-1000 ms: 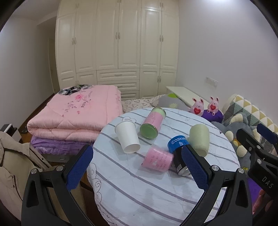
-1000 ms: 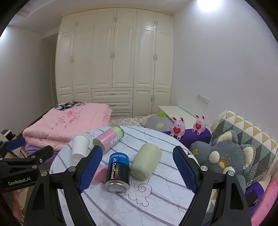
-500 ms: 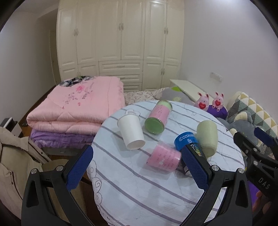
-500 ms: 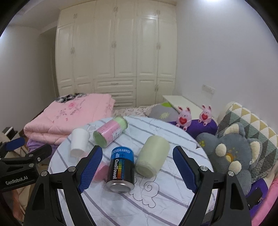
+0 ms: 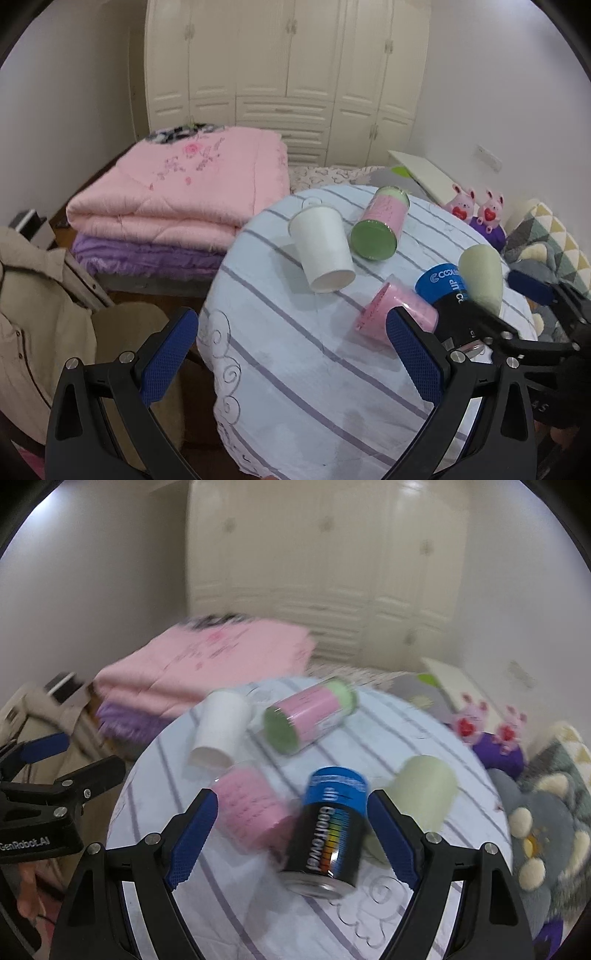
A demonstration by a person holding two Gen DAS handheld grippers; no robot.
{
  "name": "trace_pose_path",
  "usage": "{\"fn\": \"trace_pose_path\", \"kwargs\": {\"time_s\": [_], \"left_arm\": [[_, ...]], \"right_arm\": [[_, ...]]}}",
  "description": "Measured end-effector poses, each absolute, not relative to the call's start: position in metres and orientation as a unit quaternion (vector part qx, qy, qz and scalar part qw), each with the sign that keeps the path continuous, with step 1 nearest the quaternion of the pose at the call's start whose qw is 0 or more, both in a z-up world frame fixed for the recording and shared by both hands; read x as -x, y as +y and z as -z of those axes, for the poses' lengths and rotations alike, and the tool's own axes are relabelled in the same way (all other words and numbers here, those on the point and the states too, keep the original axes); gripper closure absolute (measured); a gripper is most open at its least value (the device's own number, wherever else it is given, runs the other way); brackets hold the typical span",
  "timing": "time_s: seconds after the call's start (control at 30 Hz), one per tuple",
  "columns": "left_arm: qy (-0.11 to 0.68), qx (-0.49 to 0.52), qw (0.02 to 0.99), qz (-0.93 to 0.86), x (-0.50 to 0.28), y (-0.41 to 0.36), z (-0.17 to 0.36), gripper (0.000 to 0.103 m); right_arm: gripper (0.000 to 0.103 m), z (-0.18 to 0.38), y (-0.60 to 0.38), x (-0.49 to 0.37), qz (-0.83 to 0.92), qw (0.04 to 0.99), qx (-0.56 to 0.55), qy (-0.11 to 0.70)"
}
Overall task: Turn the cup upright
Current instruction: 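Reach the right gripper to the pink translucent cup and close on it, then lift the pink cup with the right gripper, stand it on its rim, open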
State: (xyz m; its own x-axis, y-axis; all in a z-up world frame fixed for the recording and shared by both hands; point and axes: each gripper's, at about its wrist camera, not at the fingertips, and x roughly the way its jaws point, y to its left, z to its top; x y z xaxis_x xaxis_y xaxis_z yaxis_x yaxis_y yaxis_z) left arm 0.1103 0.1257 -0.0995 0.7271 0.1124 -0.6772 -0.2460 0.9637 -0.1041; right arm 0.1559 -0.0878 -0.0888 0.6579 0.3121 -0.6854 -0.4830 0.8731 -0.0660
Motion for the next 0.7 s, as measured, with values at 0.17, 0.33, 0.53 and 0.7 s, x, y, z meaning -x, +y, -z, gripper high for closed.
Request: {"fn": "trace_pose_path", "kwargs": {"time_s": [0.17,0.33,0.53,0.7], "left_arm": [[0.372,0.111,0.916,-0.103,-0.110,0.127,0.115,0.000],[0.398,0.123,0.902,-0.116,-0.122,0.135,0.131,0.000],[0.416,0.126,0.892,-0.121,-0.132,0.140,0.144,0.000],[0.426,0.121,0.889,-0.116,-0.139,0.142,0.149,0.000]], "right_arm": [[0.019,0.101,-0.064,-0.173,-0.281,0.860,0.179,0.387],[0.019,0.117,-0.035,-0.189,-0.312,0.815,0.258,0.413],[0.019,0.138,-0.013,-0.210,-0.349,0.744,0.333,0.462],[0.019,0.149,-0.007,-0.220,-0.349,0.724,0.334,0.492]]}}
